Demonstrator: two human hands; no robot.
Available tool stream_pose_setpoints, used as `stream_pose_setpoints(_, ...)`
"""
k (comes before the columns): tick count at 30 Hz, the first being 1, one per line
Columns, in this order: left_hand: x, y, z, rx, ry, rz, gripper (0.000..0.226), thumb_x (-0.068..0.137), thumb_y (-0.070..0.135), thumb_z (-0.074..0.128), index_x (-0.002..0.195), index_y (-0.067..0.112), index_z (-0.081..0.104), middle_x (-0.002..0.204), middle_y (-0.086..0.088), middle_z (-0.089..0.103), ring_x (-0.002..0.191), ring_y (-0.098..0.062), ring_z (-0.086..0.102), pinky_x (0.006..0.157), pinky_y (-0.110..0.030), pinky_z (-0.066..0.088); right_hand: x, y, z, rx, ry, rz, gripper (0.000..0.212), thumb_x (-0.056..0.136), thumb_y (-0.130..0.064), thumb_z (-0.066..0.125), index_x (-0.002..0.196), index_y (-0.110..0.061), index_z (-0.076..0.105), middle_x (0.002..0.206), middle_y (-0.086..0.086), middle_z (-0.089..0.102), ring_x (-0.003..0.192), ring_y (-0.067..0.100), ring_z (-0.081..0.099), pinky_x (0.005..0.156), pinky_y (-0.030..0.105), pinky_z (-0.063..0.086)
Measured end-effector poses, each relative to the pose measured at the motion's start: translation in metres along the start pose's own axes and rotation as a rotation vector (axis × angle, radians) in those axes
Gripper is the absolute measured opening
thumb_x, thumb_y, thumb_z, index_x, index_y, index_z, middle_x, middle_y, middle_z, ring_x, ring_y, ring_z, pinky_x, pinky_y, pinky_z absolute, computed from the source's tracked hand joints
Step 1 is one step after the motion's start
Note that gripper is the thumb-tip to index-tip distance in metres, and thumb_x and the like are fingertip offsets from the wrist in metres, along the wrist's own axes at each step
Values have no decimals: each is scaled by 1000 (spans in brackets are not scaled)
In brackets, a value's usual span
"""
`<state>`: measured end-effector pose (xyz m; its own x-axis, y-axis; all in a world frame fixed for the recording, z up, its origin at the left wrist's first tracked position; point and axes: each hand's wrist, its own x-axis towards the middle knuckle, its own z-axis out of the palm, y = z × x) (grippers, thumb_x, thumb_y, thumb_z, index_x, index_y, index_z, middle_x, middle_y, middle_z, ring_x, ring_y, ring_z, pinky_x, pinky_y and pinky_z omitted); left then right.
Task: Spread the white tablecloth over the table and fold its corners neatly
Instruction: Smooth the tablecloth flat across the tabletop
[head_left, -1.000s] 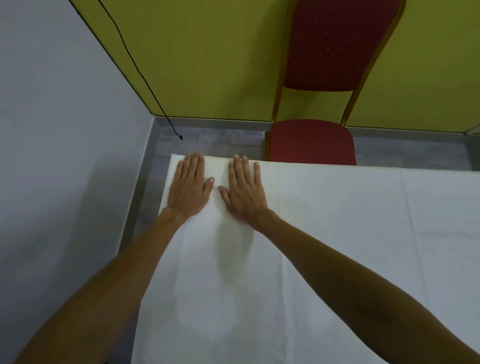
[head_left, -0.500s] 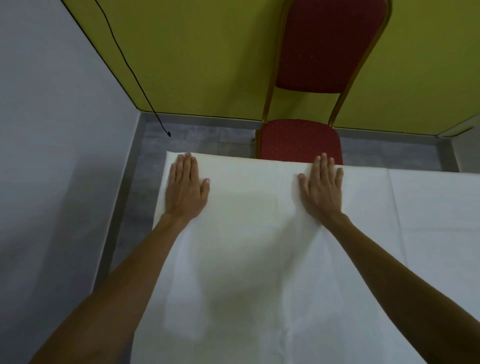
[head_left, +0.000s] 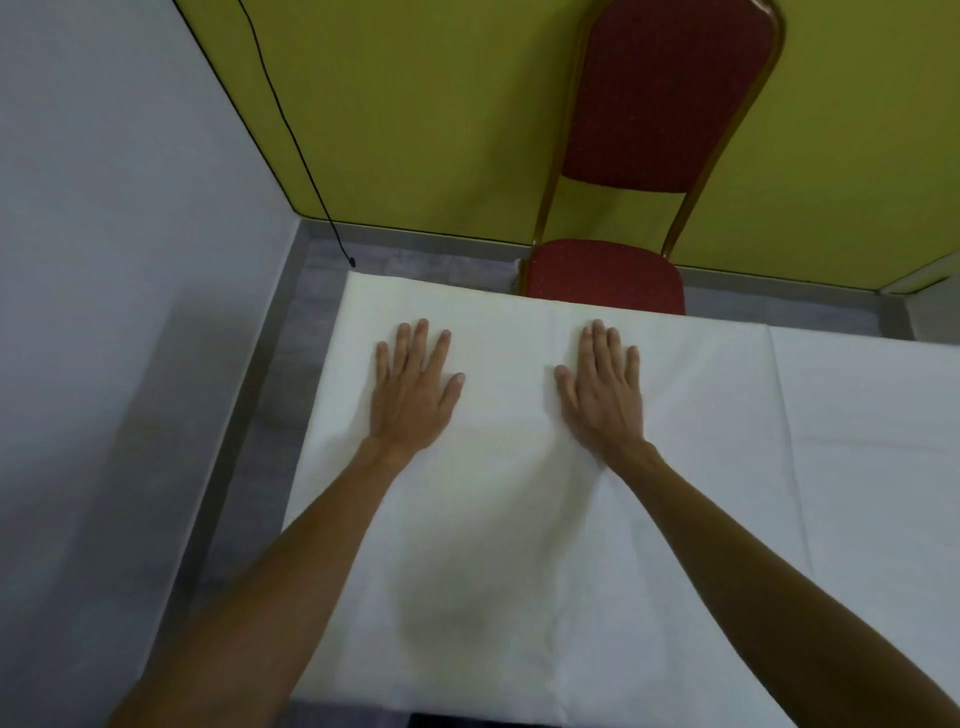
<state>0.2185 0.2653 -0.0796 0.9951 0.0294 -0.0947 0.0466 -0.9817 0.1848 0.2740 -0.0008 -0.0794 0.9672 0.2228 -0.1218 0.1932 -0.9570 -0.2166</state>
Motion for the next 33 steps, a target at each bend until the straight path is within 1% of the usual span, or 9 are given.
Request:
stream_pose_setpoints(3,-30,-47,-8,19,-17,13,70,101,55,12,157,12,17,165,-13,8,153,-29,1,124,-44,6,-25,55,-12,3,17,124,78,100,-60,7,160,-9,1,169,10,1,156,26,-2,126,51,0)
stream_pose_setpoints(6,-54,-45,-6,50,5,16,74,100,53,11,156,5,17,164,-17,10,152,-31,4,124,-45,8,-53,65,-13,-2,-3,172,82,99,-61,6,159,-6,-1,168,13,-1,155,29,-4,125,53,-1)
stream_pose_setpoints(10,-100,33,14,-46,24,-127,74,98,49,22,153,0,22,162,-23,14,151,-38,7,123,-51,7,-105,6,10,-1,-16,64,76,104,-55,14,159,-5,-2,168,13,-4,155,30,-6,124,53,-8)
stream_pose_setpoints(13,-139,98,31,-98,23,-33,67,99,44,23,151,2,32,160,-21,22,150,-36,13,122,-53,13,-149,-41,29,15,-6,-77,68,106,-45,15,159,-3,6,168,15,3,155,32,0,124,54,-4)
stream_pose_setpoints(16,-168,117,36,-102,6,-32,65,101,43,16,152,7,31,161,-17,21,151,-32,12,122,-51,12,-177,-49,38,8,-9,-67,67,105,-43,13,158,-2,9,167,16,7,155,32,3,125,54,2)
stream_pose_setpoints(21,-225,78,38,-43,46,-19,69,98,50,28,153,7,31,161,-15,24,151,-31,17,122,-49,14,-224,-14,32,7,-12,-31,73,103,-51,10,159,-5,5,168,12,3,156,29,0,126,51,-1)
stream_pose_setpoints(26,-259,24,29,-13,46,63,70,100,52,27,154,8,26,163,-11,19,152,-27,12,123,-46,15,-261,31,31,-5,38,74,74,103,-54,13,159,-6,9,168,12,9,156,28,4,126,51,4)
stream_pose_setpoints(29,-265,7,27,-15,49,102,70,100,52,27,154,8,27,163,-10,19,152,-25,11,124,-41,11,-275,49,29,3,50,121,75,103,-54,15,159,-5,9,168,12,9,156,28,5,126,50,3)
stream_pose_setpoints(33,-277,-18,25,-15,68,78,70,100,52,28,154,7,27,163,-12,19,152,-27,13,123,-44,14,-286,61,26,21,55,169,77,102,-57,11,159,-6,4,168,12,5,156,28,1,126,50,2)
